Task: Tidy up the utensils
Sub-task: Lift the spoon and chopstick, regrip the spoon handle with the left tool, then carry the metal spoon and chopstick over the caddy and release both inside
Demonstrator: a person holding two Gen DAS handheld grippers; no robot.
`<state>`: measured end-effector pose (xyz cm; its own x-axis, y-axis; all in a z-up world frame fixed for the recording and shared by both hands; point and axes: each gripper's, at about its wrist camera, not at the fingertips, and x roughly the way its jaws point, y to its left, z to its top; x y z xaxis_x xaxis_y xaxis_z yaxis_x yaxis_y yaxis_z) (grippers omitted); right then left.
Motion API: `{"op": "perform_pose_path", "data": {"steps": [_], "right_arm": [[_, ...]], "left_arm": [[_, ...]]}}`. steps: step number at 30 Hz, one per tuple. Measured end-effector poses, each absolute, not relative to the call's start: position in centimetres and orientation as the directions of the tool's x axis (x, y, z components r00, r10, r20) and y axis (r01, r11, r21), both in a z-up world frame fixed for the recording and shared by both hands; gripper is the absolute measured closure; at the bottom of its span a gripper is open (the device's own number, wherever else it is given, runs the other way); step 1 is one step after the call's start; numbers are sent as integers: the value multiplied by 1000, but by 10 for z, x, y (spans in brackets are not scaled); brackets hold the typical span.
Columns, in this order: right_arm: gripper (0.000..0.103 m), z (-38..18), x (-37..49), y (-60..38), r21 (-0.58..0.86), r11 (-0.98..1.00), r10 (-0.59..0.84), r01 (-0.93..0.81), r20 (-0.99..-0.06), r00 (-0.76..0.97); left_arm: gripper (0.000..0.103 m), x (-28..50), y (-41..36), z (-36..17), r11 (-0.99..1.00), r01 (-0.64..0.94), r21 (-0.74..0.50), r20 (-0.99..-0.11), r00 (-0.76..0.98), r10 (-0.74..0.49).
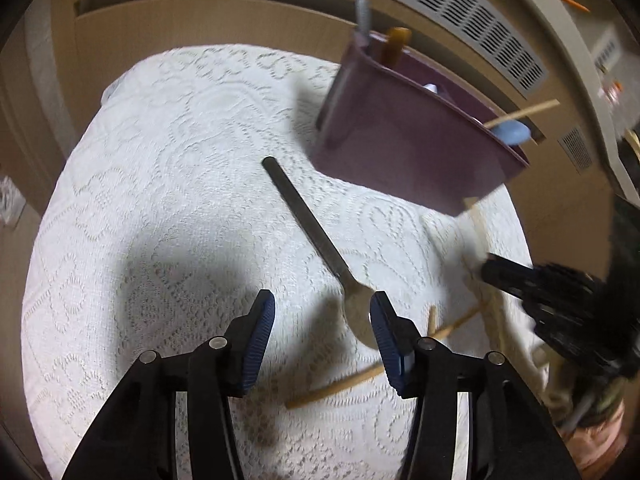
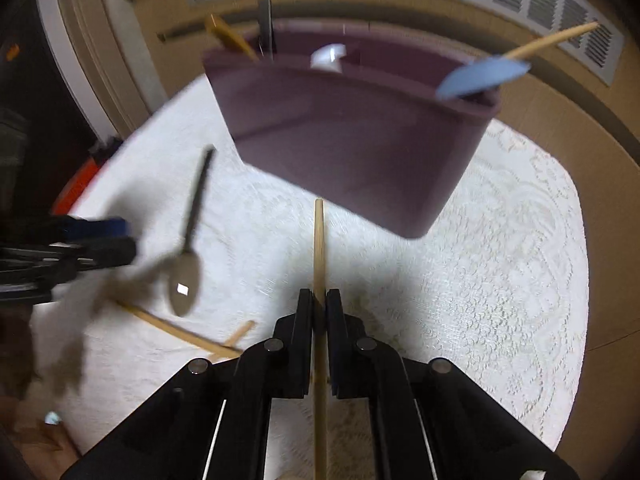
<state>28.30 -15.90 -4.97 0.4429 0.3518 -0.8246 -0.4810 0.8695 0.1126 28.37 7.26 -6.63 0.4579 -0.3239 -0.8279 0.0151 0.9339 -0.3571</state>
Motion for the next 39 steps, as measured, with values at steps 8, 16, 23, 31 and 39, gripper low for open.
{"op": "perform_pose_path", "data": {"steps": [8, 16, 23, 31, 39], "right_arm": [[96, -12, 255, -176, 162, 849, 451, -502, -717, 531], [96, -5, 246, -184, 174, 853, 469, -493, -671, 575], [96, 4, 232, -189, 178, 856, 472, -486, -652, 593], [96, 16, 203, -198, 184, 878, 451, -442, -626, 636], [96, 72, 172, -208, 175, 893, 442, -414, -506, 740]], "left_arm": [[60, 341, 67, -76, 932, -139, -336, -892, 363, -268], [82, 371, 31, -82, 997, -47, -68, -942, 333, -49], [91, 320, 25, -68, 996, 30, -84, -893, 442, -89], [91, 236, 32, -18, 988, 91, -128, -736, 658, -156], [91, 198, 31, 77, 964, 197, -178, -515, 816, -262]]}}
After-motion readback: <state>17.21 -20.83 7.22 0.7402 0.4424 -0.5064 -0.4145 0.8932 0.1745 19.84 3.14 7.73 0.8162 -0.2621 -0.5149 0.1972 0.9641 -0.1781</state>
